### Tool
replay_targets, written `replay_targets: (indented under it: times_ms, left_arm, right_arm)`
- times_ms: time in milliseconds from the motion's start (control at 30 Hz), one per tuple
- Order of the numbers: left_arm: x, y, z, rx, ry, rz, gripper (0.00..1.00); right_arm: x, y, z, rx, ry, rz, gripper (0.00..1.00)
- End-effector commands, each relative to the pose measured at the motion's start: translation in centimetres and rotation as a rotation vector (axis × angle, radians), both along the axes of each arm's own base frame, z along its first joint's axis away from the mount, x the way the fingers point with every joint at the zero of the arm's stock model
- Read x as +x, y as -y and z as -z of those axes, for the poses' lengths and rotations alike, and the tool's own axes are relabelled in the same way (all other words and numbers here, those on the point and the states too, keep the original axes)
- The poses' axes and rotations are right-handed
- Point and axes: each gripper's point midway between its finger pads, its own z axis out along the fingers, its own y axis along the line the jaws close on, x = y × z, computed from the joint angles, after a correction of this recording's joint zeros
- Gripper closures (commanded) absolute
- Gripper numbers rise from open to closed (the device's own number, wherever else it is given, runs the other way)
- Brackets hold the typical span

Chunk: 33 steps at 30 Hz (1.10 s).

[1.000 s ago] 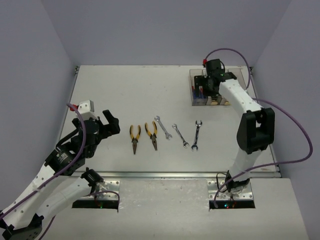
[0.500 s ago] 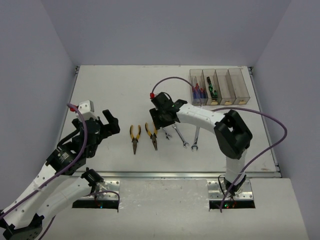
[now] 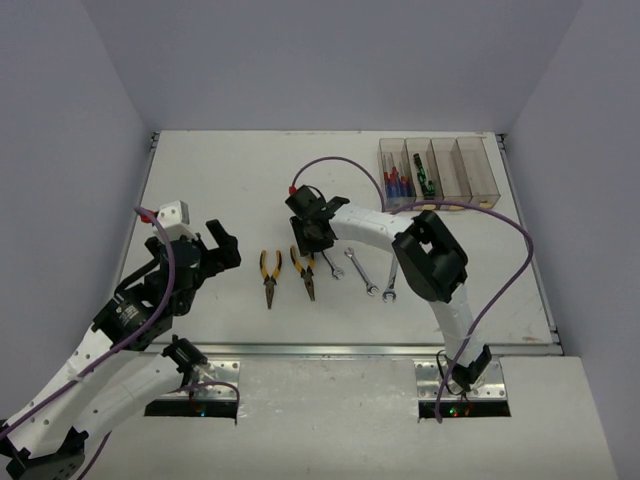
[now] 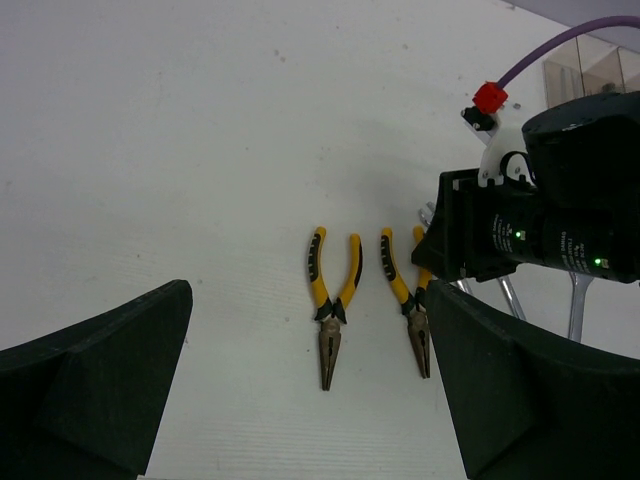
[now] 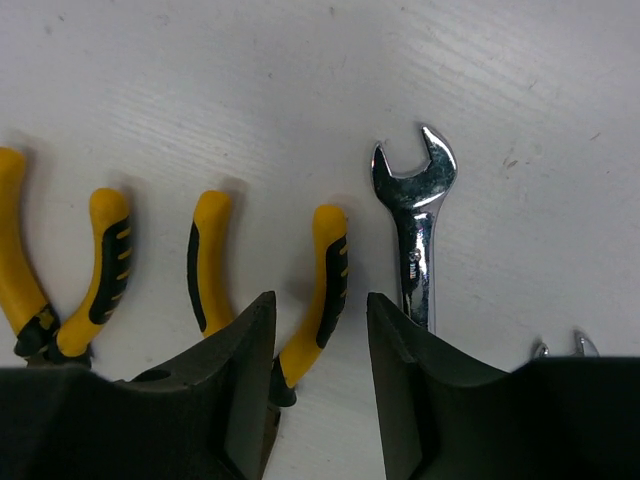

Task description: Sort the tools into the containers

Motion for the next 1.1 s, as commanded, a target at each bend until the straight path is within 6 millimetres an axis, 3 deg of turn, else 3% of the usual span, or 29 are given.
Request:
replay_targets:
  times_ms: [0,233,533,767,1067]
  left_arm:
    - [0.4,0.1,-1.0,-0.023,0.045,0.004,0.0]
    - [0.3,0.2,-1.2,-0.027,0.05,0.01,0.0]
    - [0.2,0.2,-1.3,-0.031,0.056,0.012,0.0]
    - [0.3,0.2,-1.2,-0.029,0.054,0.011,0.0]
    - [0.2,0.2,-1.4,-0.031,0.058,0.011,0.0]
  right_arm:
    - [-0.3,-1.1,-0.3,0.016,0.012,0.021,0.59]
    - [-0.4,-0.6,-2.3,0.017,0.057,0.013,0.6]
    - [0.3,0.4,-5.1,-0.001,0.088,-0.013,0.53]
    - [-0.4,-0.4,-3.5,0.017,0.006,-0.037,0.56]
    - [0.2,-1.2,-0.7,-0.016,-0.021,-0.022,0.61]
